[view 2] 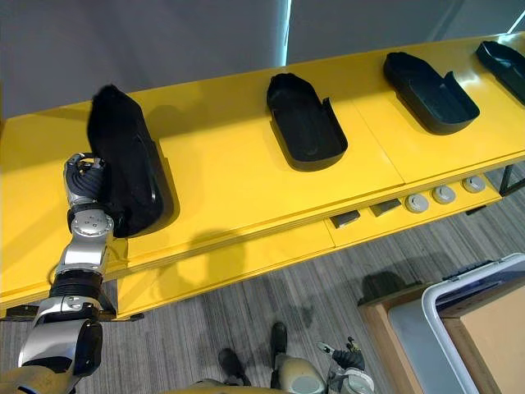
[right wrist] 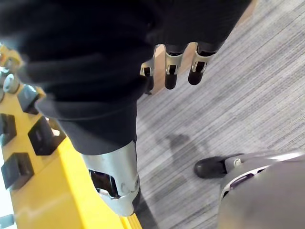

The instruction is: Walk over and take plastic housings, then place them on the shelf

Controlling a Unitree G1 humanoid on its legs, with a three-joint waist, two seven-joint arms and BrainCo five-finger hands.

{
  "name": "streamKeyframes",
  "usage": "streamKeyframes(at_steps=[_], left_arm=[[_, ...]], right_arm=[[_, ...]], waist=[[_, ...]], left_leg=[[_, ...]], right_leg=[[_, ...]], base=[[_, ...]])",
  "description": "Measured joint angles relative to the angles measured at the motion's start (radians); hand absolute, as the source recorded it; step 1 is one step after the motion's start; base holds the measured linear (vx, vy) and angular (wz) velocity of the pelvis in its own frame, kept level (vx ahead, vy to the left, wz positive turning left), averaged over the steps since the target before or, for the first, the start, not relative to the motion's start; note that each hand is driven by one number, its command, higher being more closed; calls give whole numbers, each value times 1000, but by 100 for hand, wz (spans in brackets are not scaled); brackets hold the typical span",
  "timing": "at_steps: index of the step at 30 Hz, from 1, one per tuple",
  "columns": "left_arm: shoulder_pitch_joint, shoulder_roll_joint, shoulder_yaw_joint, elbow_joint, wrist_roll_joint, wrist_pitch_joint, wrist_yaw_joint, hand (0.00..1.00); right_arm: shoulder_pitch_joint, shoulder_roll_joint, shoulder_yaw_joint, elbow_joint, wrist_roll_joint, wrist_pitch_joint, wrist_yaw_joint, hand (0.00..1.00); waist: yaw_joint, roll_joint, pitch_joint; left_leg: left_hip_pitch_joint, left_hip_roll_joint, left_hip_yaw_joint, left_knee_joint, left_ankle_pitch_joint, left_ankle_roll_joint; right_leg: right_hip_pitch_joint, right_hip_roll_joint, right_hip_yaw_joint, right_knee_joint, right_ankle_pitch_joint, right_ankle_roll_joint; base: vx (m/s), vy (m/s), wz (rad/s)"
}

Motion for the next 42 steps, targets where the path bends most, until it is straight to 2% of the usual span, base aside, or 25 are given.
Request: streamKeyframes(at_steps=[3,9,12,15,19,23,24,28,33,37,42], left_arm=[[-28,0,3,5,-3,0,26,0],[-40,-20,9,-1,-89,-9,67,0],[-32,-47,9,-74,-98,-11,85,0],[15,-70,-1,-284,-96,-23,85,0],[84,-147,-40,-577,-82,-69,84,0],[200,-192,-101,-753,-74,-117,48,0],[269,-213,-141,-819,-72,-127,28,100],[444,-266,-247,-929,10,-175,-41,100],[604,-279,-353,-929,68,-178,-123,100],[622,-271,-389,-793,137,-185,-182,100],[620,-266,-393,-698,224,-166,-183,100]], right_arm=[[0,-1,1,0,0,-2,-1,0],[1,-4,1,0,0,-1,-3,0],[1,-12,1,0,0,-1,-2,0],[3,-20,11,3,-1,-1,-1,0],[9,-22,8,31,0,1,2,0],[8,-30,7,51,0,2,7,0],[10,-37,6,64,0,4,18,0],[14,-46,1,69,0,7,26,0],[18,-48,2,67,-1,7,28,0],[18,-60,31,59,-2,15,29,0],[15,-64,49,57,-13,15,26,0]], waist=[[-8,-1,8],[-9,-1,9],[-8,-1,16],[-7,2,25],[-6,6,28],[-3,16,33],[5,20,35],[20,29,39],[39,29,39],[45,29,37],[44,26,35]], left_leg=[[-2,0,-1,-1,0,0],[5,-1,-3,0,0,0],[14,-1,-8,0,1,2],[12,2,-14,1,3,4],[15,1,-36,2,6,9],[23,1,-57,7,6,10],[33,1,-61,8,6,10],[29,1,-86,8,6,10],[27,2,-93,8,7,10],[51,3,-88,-1,11,15],[50,3,-77,-3,10,15]], right_leg=[[-2,-1,-1,0,0,0],[6,-3,-3,0,1,-2],[17,-4,-8,0,1,-2],[18,-15,-9,0,1,-2],[30,-18,-18,0,1,-2],[49,-20,-20,0,1,-2],[61,-22,-20,0,-4,4],[67,-25,-39,0,-10,8],[68,-24,-45,0,-10,9],[86,-21,-42,0,-11,10],[80,-19,-32,0,-11,11]], base=[[13,8,0],[-2,2,1],[-31,16,6],[-21,30,5],[1,24,15],[1,27,16],[-8,24,14],[-28,17,18],[-10,4,7],[0,4,-1],[-1,15,-7]])
